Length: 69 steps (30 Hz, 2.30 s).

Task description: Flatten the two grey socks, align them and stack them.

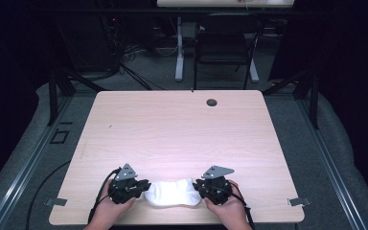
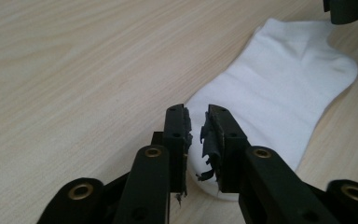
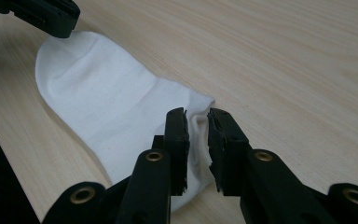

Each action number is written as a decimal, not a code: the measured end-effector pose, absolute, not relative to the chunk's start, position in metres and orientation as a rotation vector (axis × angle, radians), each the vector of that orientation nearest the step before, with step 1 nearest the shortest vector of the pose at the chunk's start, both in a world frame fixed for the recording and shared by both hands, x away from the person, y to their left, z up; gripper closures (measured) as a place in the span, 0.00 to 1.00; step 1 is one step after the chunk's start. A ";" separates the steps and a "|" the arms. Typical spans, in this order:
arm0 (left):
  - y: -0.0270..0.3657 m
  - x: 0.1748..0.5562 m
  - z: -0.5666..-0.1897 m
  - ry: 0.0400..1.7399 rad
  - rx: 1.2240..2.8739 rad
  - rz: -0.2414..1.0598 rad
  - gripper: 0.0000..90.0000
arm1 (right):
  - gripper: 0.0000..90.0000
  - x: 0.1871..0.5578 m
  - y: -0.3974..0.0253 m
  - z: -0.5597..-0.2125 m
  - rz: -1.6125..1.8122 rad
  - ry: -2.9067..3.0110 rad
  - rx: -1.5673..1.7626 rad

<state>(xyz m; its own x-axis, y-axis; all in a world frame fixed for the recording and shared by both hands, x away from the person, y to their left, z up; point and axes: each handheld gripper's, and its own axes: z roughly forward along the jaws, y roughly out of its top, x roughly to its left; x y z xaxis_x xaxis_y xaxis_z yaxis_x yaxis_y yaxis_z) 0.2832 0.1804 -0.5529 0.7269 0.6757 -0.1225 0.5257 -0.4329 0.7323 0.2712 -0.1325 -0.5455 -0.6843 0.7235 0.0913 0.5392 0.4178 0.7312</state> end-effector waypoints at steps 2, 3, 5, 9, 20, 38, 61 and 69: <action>0.179 0.280 -0.550 0.888 2.118 0.238 0.82 | 0.86 0.268 -0.131 -0.543 1.153 2.415 1.091; 0.177 0.279 -0.550 0.882 2.114 0.229 0.80 | 0.85 0.266 -0.129 -0.542 1.170 2.419 1.076; 0.176 0.277 -0.551 0.863 2.123 0.217 0.77 | 0.85 0.264 -0.126 -0.542 1.182 2.433 1.040; 0.171 0.275 -0.556 0.854 2.159 0.199 0.71 | 0.83 0.263 -0.117 -0.550 1.116 2.486 0.993; 0.169 0.272 -0.570 0.847 2.233 0.174 0.64 | 0.82 0.266 -0.117 -0.566 1.006 2.537 1.024; 0.167 0.273 -0.577 0.808 2.234 0.249 0.61 | 0.83 0.270 -0.117 -0.571 0.987 2.541 1.057; 0.167 0.307 -0.583 0.854 2.140 0.266 0.61 | 0.82 0.294 -0.121 -0.577 1.064 2.427 1.150; 0.168 0.309 -0.583 0.864 2.125 0.256 0.60 | 0.80 0.295 -0.122 -0.578 1.069 2.413 1.144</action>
<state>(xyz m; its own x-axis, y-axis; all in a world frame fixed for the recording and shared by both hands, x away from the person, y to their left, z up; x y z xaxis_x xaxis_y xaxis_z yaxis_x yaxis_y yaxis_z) 0.3089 0.1677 -0.5835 0.7453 0.6582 -0.1064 0.4939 -0.4378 0.7512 0.2951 -0.1215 -0.5781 -0.6541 0.7531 0.0708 0.5582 0.4174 0.7171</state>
